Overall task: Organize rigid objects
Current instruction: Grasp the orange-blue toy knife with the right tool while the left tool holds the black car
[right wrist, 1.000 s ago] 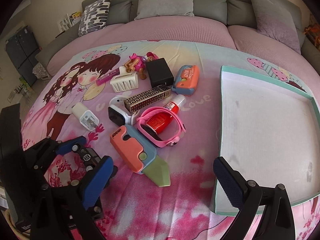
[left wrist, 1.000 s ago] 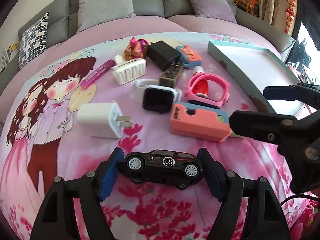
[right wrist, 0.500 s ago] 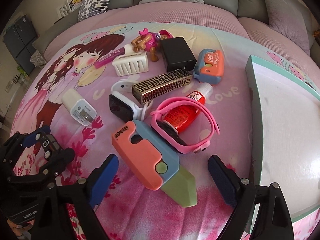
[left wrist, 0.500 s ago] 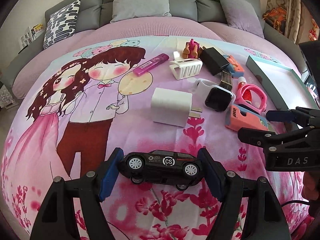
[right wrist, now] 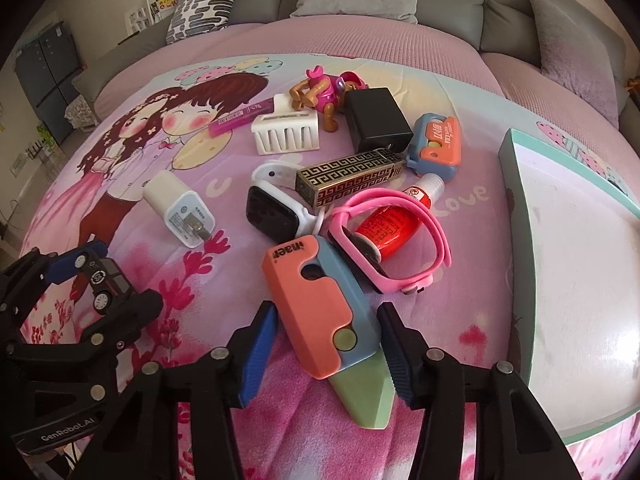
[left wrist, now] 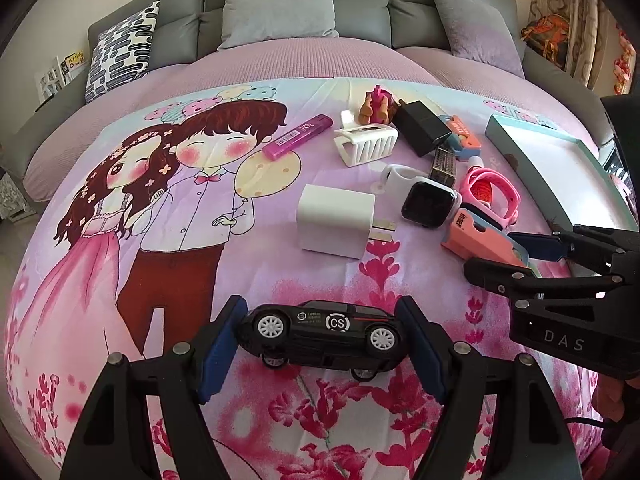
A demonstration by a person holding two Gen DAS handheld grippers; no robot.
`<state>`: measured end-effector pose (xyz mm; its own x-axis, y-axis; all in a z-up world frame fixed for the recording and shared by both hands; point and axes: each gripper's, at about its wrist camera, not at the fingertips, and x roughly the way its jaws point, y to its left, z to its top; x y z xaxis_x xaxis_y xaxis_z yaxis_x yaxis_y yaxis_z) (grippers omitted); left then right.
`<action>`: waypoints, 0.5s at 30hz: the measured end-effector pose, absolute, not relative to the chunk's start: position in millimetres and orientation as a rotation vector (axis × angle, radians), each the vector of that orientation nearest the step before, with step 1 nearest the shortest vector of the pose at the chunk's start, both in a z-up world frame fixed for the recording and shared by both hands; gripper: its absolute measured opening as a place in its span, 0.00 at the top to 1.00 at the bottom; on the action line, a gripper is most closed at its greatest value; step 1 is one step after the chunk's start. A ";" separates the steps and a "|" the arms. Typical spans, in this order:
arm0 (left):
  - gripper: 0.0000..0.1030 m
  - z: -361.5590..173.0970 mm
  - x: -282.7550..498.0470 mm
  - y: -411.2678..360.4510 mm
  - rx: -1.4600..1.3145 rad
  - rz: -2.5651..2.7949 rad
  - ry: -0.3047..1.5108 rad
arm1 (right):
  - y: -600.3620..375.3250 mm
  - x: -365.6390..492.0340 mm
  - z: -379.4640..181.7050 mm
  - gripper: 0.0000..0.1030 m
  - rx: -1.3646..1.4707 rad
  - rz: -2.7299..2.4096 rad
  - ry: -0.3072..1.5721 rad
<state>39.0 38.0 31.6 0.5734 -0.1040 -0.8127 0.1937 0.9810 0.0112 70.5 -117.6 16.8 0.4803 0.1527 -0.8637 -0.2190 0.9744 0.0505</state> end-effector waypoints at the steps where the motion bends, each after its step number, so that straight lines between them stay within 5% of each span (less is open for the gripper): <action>1: 0.25 33.6 38.5 37.0 0.105 -0.175 0.941 | -119.1 68.4 18.5 0.49 -0.058 0.232 1.043; 15: 0.25 91.6 55.7 0.0 0.111 -0.213 0.838 | -171.5 63.1 88.4 0.50 0.109 0.173 0.851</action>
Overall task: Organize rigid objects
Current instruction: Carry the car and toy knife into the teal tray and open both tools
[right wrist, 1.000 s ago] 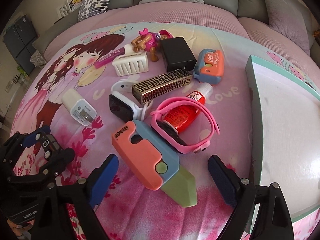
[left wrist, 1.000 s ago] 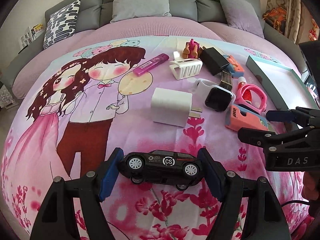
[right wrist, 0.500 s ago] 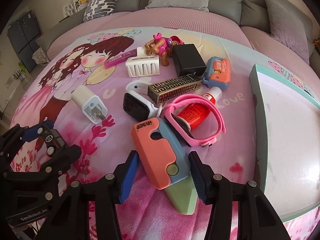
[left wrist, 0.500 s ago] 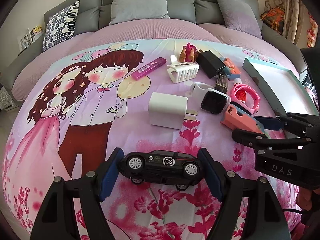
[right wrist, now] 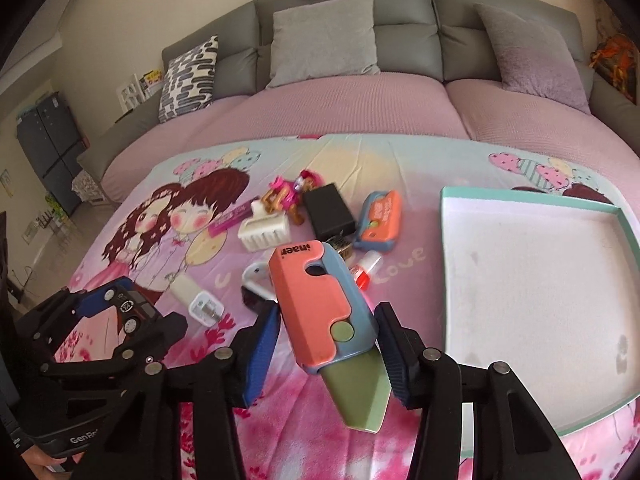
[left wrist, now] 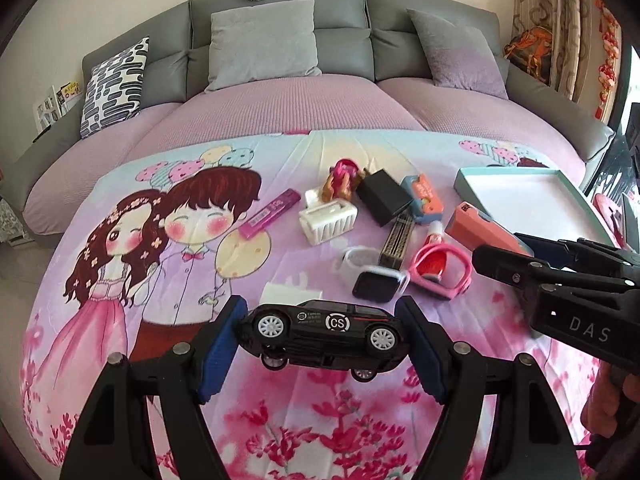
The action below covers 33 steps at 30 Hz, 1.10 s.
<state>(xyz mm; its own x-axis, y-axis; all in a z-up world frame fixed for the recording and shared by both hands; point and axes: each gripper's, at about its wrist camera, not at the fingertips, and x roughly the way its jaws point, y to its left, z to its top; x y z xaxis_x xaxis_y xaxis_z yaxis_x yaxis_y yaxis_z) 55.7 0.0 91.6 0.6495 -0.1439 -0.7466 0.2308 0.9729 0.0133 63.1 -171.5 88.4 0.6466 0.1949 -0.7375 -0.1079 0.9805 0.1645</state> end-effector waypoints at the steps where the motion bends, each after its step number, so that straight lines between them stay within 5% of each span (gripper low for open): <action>1: 0.25 97.7 59.5 -7.4 0.106 -0.226 0.823 | -179.1 67.0 92.7 0.50 0.115 0.143 0.838; 10: 0.25 120.1 92.0 -102.0 0.120 -0.356 0.784 | -271.6 80.7 101.6 0.49 0.203 -0.122 0.784; 33: 0.25 61.8 130.8 -264.2 0.169 -0.475 0.963 | -415.5 48.4 60.5 0.49 0.358 -0.506 0.882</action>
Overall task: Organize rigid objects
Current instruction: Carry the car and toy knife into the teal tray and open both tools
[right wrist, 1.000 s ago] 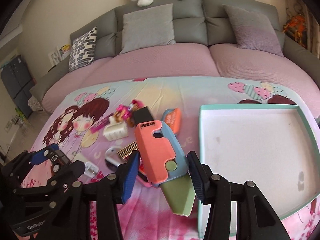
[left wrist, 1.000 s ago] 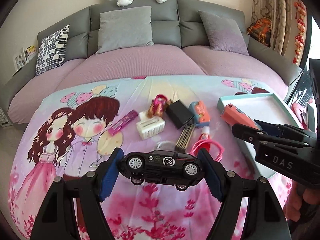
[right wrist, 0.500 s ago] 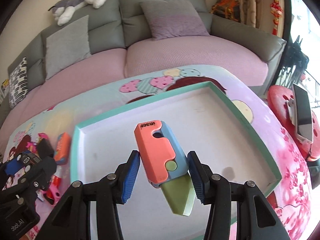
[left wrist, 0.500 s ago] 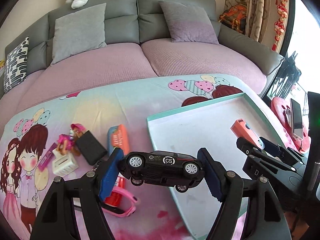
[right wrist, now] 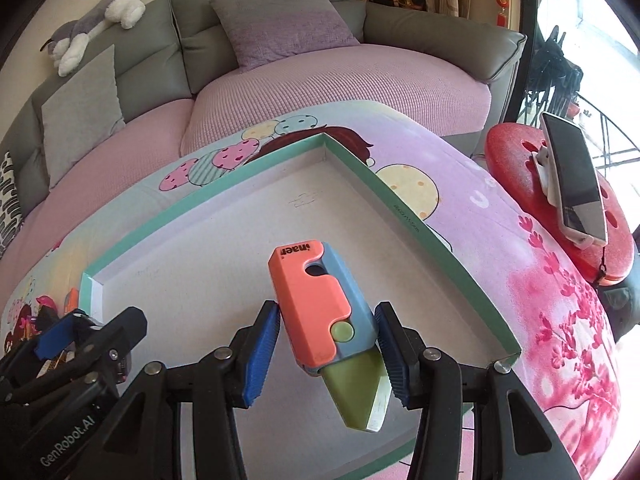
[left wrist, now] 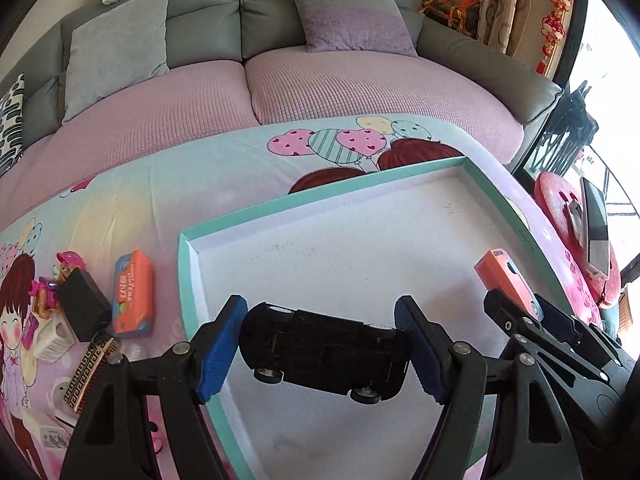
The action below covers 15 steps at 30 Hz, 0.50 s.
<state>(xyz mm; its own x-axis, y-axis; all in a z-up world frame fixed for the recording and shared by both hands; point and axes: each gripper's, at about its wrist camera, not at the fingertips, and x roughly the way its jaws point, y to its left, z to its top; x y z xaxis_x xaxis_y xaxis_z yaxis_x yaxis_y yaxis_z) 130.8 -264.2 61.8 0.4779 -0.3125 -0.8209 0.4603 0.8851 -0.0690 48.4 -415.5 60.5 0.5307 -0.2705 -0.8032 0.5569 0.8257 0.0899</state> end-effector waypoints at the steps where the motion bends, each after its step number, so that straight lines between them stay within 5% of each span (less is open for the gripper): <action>1: 0.25 59.4 131.0 -265.2 0.167 -0.473 0.968 | -416.9 47.2 60.6 0.49 0.361 -0.510 0.882; 8: 0.23 46.0 134.0 -269.6 0.160 -0.466 0.981 | -424.4 47.1 57.6 0.49 0.376 -0.513 0.901; 10: 0.11 44.3 135.5 -269.2 0.158 -0.452 0.980 | -425.5 46.4 57.2 0.49 0.373 -0.520 0.906; 15: 0.05 41.9 140.2 -261.0 0.125 -0.404 0.981 | -431.0 45.6 53.8 0.48 0.393 -0.530 0.922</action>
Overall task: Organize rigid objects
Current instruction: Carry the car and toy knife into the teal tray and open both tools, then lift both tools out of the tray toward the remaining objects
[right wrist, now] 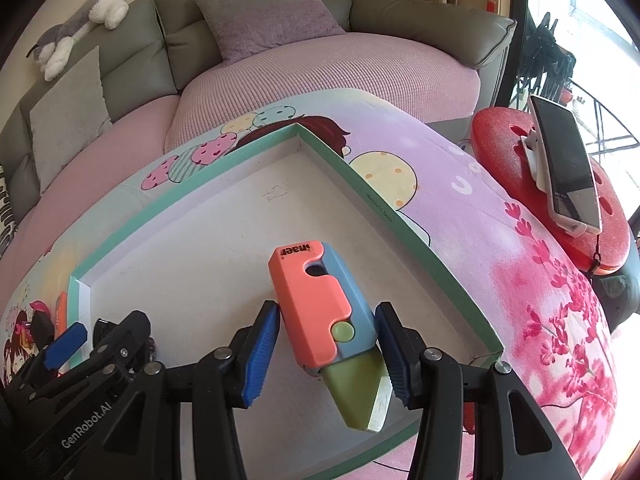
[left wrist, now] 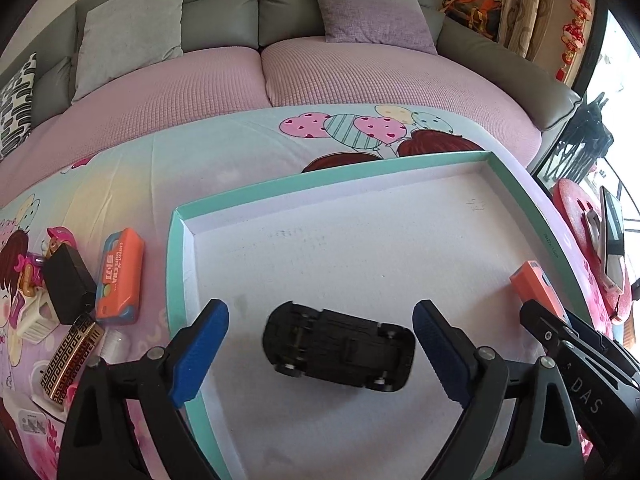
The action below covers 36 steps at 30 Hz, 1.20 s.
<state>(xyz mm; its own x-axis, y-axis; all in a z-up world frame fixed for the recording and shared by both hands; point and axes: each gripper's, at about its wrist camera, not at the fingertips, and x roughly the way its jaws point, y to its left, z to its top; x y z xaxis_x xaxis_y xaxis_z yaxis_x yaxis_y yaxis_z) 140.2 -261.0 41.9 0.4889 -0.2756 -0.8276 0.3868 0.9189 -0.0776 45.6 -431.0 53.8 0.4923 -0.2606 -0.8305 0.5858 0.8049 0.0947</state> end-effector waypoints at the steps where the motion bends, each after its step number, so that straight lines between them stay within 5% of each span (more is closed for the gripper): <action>1: 0.02 42.3 141.0 -259.0 0.118 -0.393 0.979 | -431.5 45.3 53.5 0.46 0.394 -0.529 0.922; 5: 0.02 46.4 141.4 -252.6 0.091 -0.379 0.971 | -432.4 42.8 56.1 0.17 0.405 -0.523 0.901; 9: 0.02 52.2 139.8 -243.0 0.072 -0.345 0.945 | -430.2 43.1 59.5 0.01 0.391 -0.519 0.887; 36: 0.01 90.0 98.8 -17.9 -0.213 0.211 0.783 | -279.7 92.0 86.0 0.00 0.260 -0.104 0.828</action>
